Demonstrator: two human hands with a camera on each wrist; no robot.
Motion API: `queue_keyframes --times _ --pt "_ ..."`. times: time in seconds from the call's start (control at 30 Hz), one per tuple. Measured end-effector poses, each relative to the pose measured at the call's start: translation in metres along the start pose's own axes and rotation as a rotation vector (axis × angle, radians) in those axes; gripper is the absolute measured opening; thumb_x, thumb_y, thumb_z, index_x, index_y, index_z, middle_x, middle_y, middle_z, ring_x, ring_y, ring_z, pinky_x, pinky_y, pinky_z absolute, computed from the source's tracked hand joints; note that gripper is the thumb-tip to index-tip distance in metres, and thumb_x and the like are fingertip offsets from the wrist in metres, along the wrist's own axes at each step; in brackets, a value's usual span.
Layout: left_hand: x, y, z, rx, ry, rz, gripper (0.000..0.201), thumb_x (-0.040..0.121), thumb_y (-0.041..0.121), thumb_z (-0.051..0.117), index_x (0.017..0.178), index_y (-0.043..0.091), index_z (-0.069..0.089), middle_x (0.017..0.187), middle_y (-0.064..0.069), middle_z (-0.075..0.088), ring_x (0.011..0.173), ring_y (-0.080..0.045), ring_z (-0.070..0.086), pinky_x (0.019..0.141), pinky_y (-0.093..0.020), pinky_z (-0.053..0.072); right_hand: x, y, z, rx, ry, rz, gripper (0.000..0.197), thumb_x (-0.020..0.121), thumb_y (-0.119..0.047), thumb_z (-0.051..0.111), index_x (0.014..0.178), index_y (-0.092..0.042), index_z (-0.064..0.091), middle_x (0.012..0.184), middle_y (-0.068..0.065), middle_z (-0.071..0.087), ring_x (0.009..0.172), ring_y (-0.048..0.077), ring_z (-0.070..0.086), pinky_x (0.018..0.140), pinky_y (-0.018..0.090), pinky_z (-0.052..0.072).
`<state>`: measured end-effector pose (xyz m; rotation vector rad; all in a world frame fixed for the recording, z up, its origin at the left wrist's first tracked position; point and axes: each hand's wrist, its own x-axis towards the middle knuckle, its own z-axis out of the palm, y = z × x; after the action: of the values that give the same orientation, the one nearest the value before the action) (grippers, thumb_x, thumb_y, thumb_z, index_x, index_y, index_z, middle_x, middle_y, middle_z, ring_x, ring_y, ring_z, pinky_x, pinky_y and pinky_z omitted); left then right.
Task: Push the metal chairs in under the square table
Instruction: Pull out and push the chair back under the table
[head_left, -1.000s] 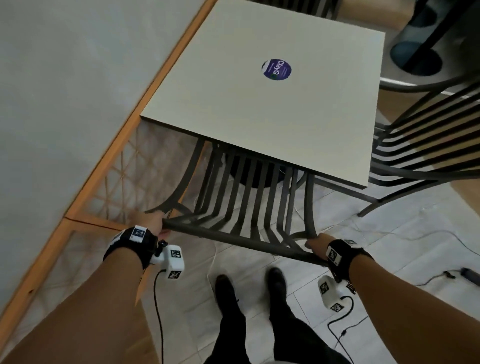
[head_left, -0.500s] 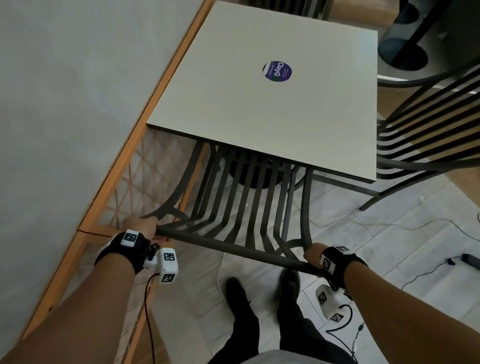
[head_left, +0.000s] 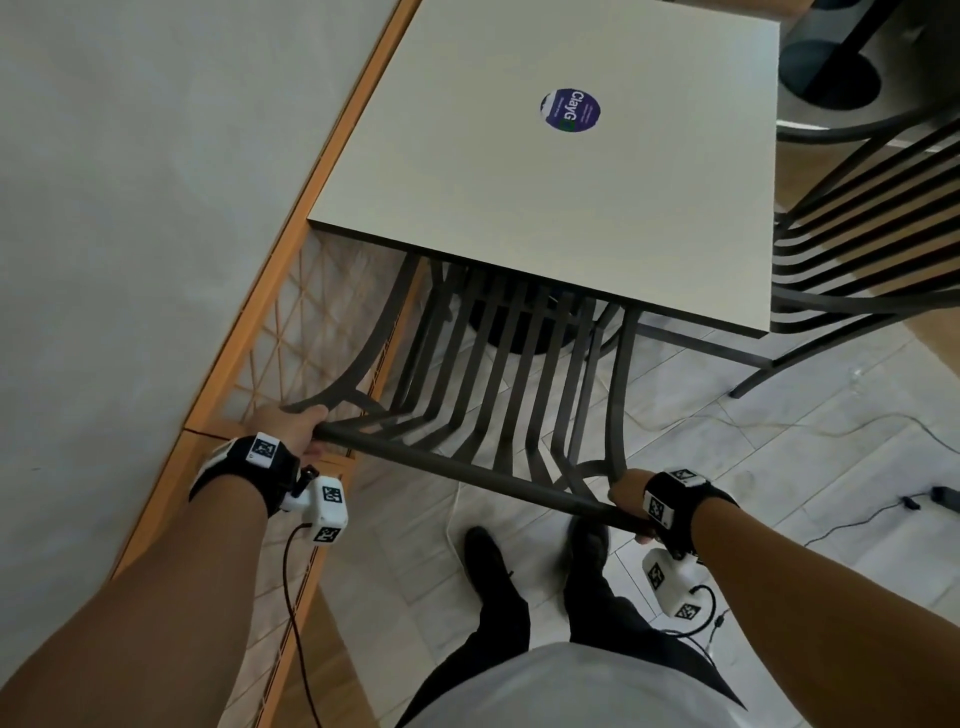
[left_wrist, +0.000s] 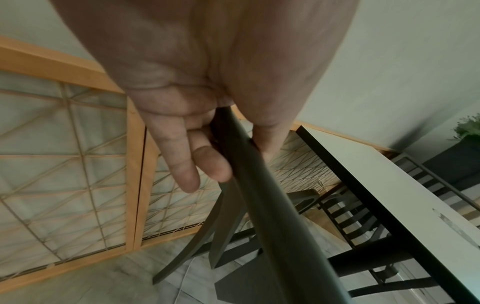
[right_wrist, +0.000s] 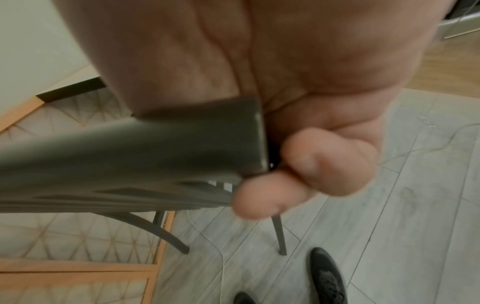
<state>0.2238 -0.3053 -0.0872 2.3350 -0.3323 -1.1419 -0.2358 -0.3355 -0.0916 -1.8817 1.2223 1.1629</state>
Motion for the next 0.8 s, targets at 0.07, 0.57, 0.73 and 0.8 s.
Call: queue_keyframes --times 0.07,0.57,0.73,0.8 --pt "0.003 -0.003 0.001 -0.002 0.008 0.018 0.039 0.086 0.025 0.076 0.114 0.001 0.063 0.088 -0.02 0.073 0.075 -0.033 0.077 0.08 -0.05 0.064 0.002 -0.001 -0.003 -0.025 -0.018 0.022 0.03 0.085 -0.015 0.069 0.112 -0.006 0.061 0.119 0.013 0.064 0.105 0.029 0.065 0.089 0.038 0.055" --pt "0.003 -0.006 0.009 -0.006 -0.079 0.016 0.042 0.09 0.023 0.074 0.118 -0.006 0.062 0.106 -0.023 0.071 0.082 -0.034 0.074 0.066 -0.038 0.063 0.0 0.01 -0.007 0.458 0.05 0.191 0.04 0.094 -0.013 0.046 0.132 0.0 0.048 0.131 0.021 0.055 0.114 0.032 0.06 0.048 0.02 0.049" --pt "0.006 -0.006 0.004 0.029 -0.049 0.032 0.044 0.086 0.027 0.076 0.114 -0.004 0.064 0.102 -0.022 0.074 0.082 -0.034 0.075 0.063 -0.036 0.062 -0.003 0.005 -0.003 0.299 -0.015 0.167 0.031 0.083 -0.011 0.07 0.112 -0.007 0.059 0.121 0.013 0.061 0.103 0.031 0.065 0.087 0.036 0.055" --pt "0.006 -0.007 0.003 0.035 -0.047 0.026 0.046 0.083 0.029 0.078 0.114 -0.002 0.065 0.104 -0.021 0.073 0.086 -0.035 0.074 0.062 -0.036 0.063 0.0 0.008 -0.002 0.232 -0.028 0.131 0.031 0.083 -0.011 0.069 0.112 -0.006 0.059 0.121 0.013 0.061 0.101 0.029 0.065 0.084 0.034 0.055"
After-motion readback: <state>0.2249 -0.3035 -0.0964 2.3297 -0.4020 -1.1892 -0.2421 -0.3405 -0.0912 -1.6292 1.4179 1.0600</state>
